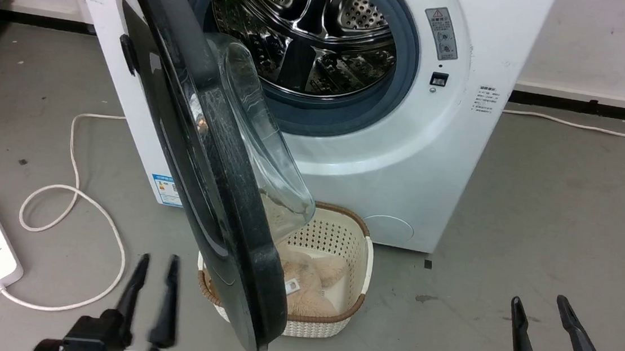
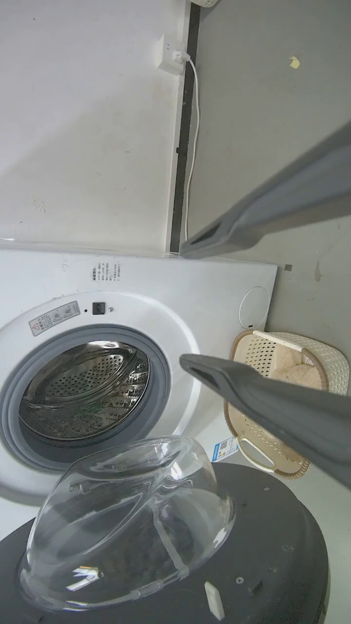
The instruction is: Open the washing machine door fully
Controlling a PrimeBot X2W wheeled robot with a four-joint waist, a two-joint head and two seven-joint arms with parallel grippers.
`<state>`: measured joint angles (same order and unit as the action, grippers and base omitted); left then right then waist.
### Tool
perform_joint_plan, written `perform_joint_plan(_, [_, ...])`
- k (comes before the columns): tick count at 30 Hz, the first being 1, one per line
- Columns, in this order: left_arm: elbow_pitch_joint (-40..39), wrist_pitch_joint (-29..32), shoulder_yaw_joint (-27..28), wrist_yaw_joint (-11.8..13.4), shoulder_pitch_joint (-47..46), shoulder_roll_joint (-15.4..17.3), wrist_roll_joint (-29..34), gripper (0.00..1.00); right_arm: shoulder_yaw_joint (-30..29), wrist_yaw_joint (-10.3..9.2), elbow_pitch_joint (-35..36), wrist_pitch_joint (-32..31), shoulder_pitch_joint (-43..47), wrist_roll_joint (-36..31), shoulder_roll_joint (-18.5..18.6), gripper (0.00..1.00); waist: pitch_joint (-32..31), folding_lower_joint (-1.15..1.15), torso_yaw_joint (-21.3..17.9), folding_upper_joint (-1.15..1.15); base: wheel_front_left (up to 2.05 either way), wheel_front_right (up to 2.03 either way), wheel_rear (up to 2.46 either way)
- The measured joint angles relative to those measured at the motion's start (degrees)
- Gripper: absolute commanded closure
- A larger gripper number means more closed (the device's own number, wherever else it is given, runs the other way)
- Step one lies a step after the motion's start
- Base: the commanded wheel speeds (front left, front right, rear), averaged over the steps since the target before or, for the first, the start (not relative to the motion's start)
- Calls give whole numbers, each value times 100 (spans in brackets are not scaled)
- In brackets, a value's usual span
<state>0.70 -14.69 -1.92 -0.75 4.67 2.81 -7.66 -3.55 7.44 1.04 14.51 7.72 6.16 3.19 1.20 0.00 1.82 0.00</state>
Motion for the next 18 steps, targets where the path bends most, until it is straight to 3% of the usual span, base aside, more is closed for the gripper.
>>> perform_joint_plan(4, [-477,1,71,64,-12,0,-55,100,-10,0,16,23,-3,8,-1,0,5,0,8,0,0,0,0])
perform_joint_plan(6, [-1069,0,141,272,-121,0,-241,100,-34,0,19,23,-4,13,-2,0,-2,0,13,0,0,0,0])
perform_joint_plan(11, [-1833,-7,132,439,-440,1,-248,100,-35,0,20,23,-6,48,-3,0,-12,0,-3,0,0,0,0])
perform_joint_plan(18, [-2224,30,-522,452,-709,1,26,100,5,0,8,23,-7,97,-3,0,-48,0,-90,0,0,0,0])
